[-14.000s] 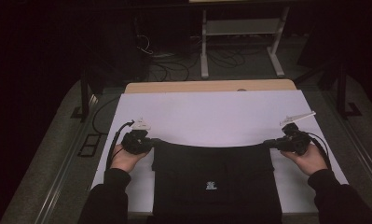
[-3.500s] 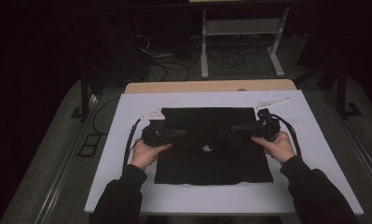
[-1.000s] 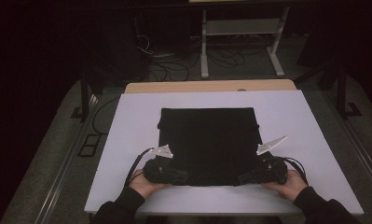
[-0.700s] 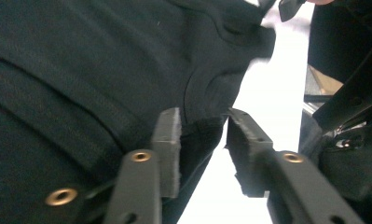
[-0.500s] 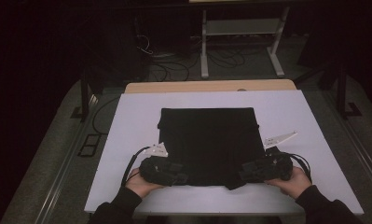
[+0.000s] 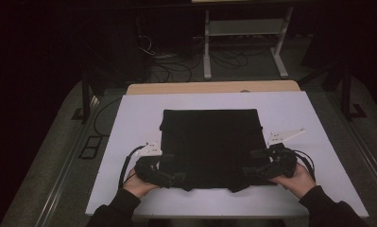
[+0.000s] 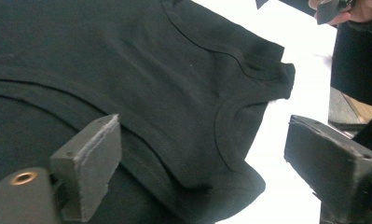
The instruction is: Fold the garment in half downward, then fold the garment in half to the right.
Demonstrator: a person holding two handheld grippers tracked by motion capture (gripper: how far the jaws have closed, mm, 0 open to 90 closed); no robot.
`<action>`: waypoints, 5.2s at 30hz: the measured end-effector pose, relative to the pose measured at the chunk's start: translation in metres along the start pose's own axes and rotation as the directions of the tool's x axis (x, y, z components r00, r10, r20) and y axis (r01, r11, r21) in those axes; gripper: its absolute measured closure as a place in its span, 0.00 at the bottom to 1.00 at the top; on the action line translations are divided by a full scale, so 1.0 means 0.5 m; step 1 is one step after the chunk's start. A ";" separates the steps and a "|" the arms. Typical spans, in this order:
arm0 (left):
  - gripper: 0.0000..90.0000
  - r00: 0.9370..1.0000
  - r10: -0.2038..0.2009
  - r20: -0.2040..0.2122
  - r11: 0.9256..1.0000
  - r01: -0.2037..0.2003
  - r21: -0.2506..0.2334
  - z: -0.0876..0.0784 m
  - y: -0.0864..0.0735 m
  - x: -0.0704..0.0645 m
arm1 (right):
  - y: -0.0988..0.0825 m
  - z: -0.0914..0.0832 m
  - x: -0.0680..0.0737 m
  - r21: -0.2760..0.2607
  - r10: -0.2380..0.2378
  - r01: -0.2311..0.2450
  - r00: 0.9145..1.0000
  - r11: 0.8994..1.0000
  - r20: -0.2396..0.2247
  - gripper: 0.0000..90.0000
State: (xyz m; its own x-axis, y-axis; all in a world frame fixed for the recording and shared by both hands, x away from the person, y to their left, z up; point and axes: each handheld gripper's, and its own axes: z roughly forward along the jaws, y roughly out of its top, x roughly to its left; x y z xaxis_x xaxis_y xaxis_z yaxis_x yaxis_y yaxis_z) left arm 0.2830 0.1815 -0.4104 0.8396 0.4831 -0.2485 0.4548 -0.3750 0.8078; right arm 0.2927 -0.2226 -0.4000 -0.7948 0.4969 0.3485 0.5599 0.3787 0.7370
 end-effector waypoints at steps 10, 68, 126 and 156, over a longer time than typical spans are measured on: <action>0.01 0.999 -0.019 -0.050 0.999 0.018 -0.032 -0.018 -0.006 0.012 | 0.018 0.005 0.004 -0.002 -0.024 0.024 0.999 1.000 0.032 0.00; 0.00 0.976 -0.037 -0.216 0.999 0.029 -0.042 -0.094 -0.080 0.055 | 0.255 0.162 -0.047 0.023 -0.125 0.124 0.987 0.992 0.097 0.00; 0.23 0.986 0.129 -0.110 0.977 -0.107 0.185 -0.027 -0.110 0.025 | 0.415 0.425 -0.102 0.083 -0.124 0.114 0.984 0.990 0.129 0.00; 0.76 0.986 0.132 -0.105 0.979 -0.113 0.168 -0.011 -0.090 0.030 | 0.432 0.564 -0.121 0.053 -0.089 0.082 0.983 0.995 0.161 0.00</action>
State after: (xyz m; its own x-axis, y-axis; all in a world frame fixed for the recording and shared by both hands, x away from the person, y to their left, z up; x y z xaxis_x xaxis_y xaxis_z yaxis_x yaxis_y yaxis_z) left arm 0.2734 0.2099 -0.4474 0.8563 0.5099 -0.0820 0.4002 -0.5548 0.7294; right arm 0.5278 0.0493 -0.4253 -0.7935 0.5804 0.1832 0.5045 0.4589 0.7314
